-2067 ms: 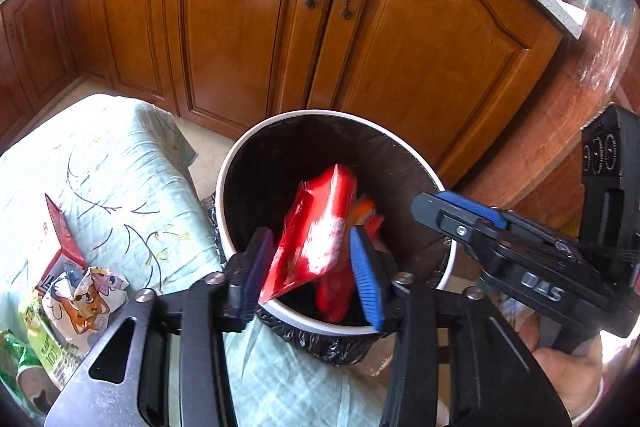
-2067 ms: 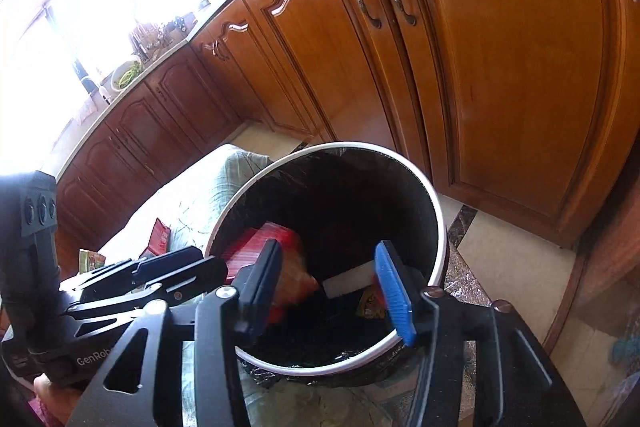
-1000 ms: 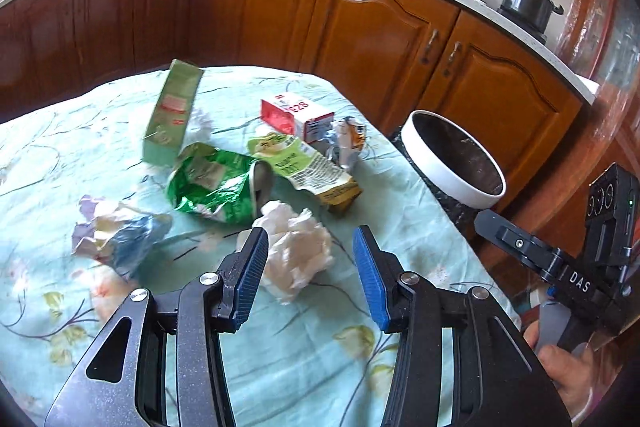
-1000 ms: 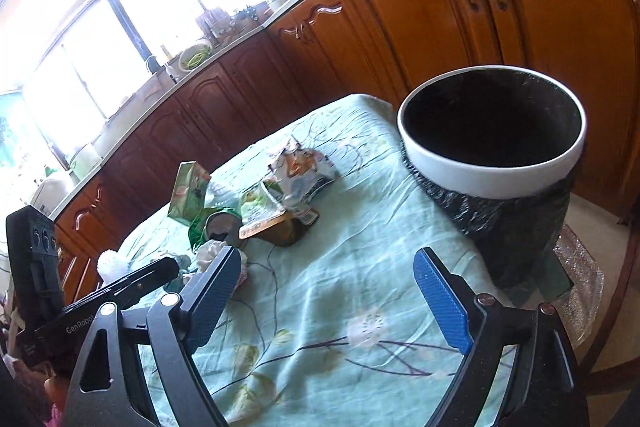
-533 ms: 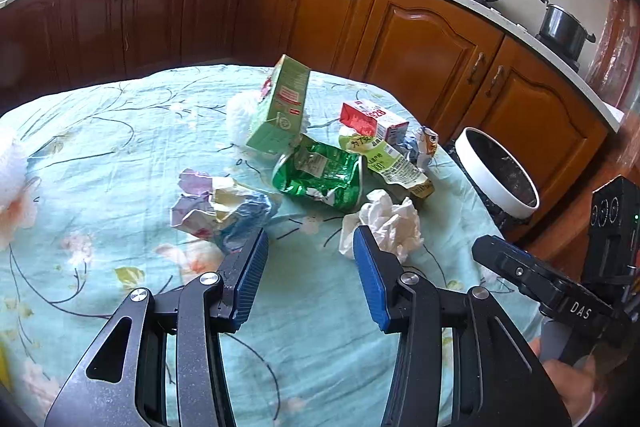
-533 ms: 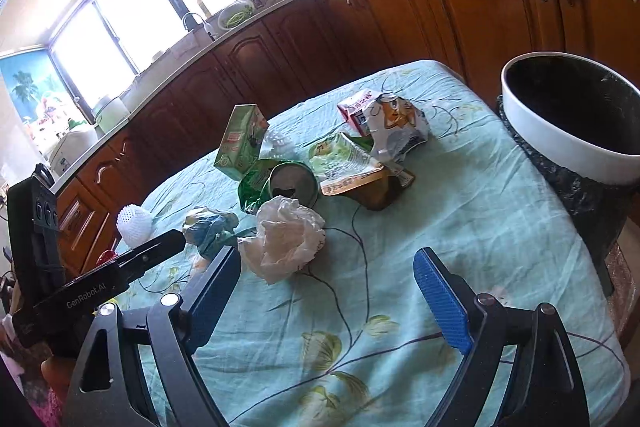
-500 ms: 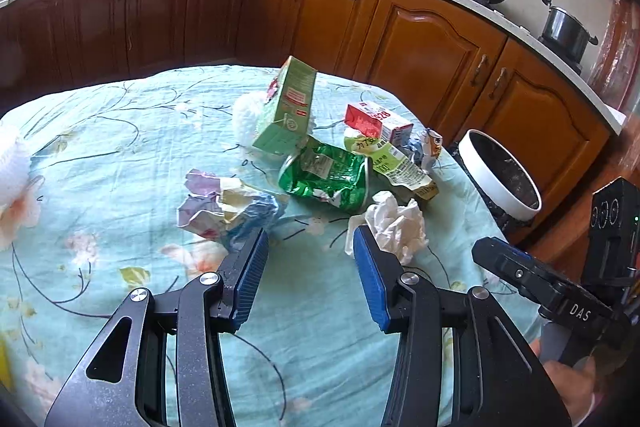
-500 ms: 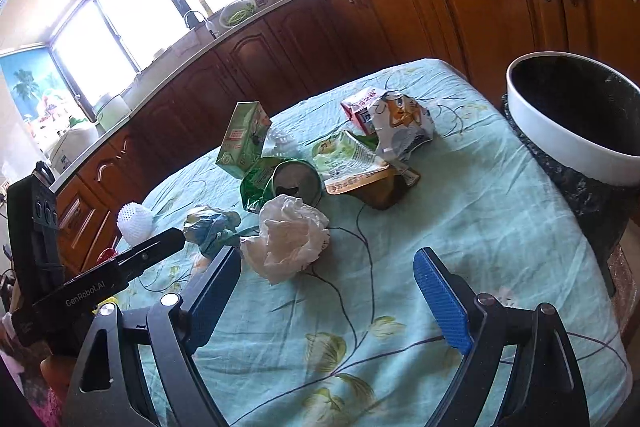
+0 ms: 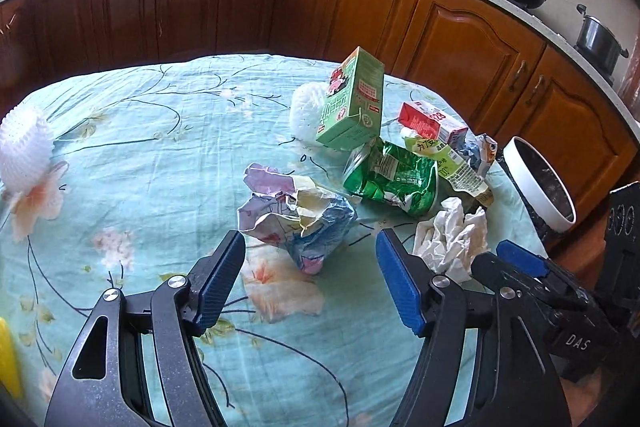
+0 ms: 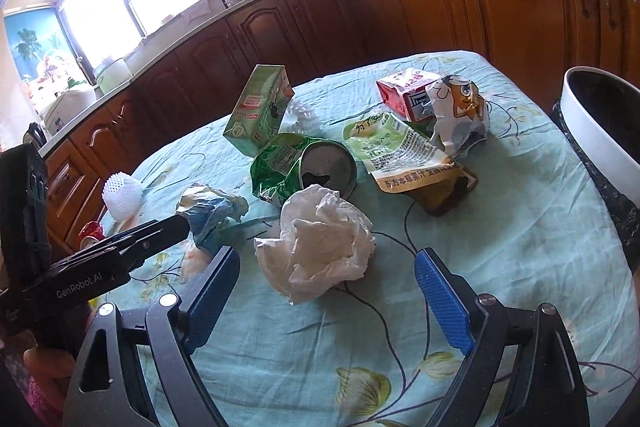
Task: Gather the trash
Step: 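Grasp the crumpled wrapper with the left tool while the right tool grasps the white tissue, then carry wrapper and tissue to the bin and open both tools over it, then move both tools back to the table toward the green carton, then grasp the green carton with the left tool while the right tool grasps the printed snack bag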
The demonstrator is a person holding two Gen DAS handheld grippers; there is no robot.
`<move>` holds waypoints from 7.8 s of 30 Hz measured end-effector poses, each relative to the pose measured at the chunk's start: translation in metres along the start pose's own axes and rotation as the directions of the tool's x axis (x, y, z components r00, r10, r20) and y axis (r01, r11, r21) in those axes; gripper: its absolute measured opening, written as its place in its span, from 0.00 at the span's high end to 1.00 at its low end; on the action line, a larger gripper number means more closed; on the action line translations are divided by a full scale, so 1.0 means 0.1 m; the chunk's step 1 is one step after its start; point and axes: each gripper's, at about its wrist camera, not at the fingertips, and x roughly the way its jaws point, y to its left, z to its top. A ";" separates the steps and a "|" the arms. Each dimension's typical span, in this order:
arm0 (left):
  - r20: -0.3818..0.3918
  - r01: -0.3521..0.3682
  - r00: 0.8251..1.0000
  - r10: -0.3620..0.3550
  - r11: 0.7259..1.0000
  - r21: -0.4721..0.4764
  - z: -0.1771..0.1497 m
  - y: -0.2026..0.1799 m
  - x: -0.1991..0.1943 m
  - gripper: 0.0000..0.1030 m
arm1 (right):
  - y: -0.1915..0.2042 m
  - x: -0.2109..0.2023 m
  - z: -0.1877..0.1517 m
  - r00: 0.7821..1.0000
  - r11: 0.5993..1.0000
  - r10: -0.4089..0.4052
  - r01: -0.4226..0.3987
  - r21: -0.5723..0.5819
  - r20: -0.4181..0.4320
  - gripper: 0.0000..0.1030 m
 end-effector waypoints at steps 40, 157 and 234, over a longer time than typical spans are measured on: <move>0.009 0.160 0.986 -0.164 0.975 0.156 0.03 -0.68 -0.15 0.76 | -0.41 -0.75 0.02 0.991 0.997 -0.051 0.044 0.056 0.123 0.54; -0.029 0.147 0.989 -0.145 0.983 0.108 0.07 -0.84 0.11 0.44 | -0.87 -0.77 0.11 0.988 0.984 -0.073 0.048 0.172 0.138 0.09; 0.028 0.198 0.975 -0.219 0.925 0.324 0.51 -1.77 0.21 0.69 | -1.37 -1.12 0.44 0.959 0.970 -0.200 0.165 0.179 0.202 0.76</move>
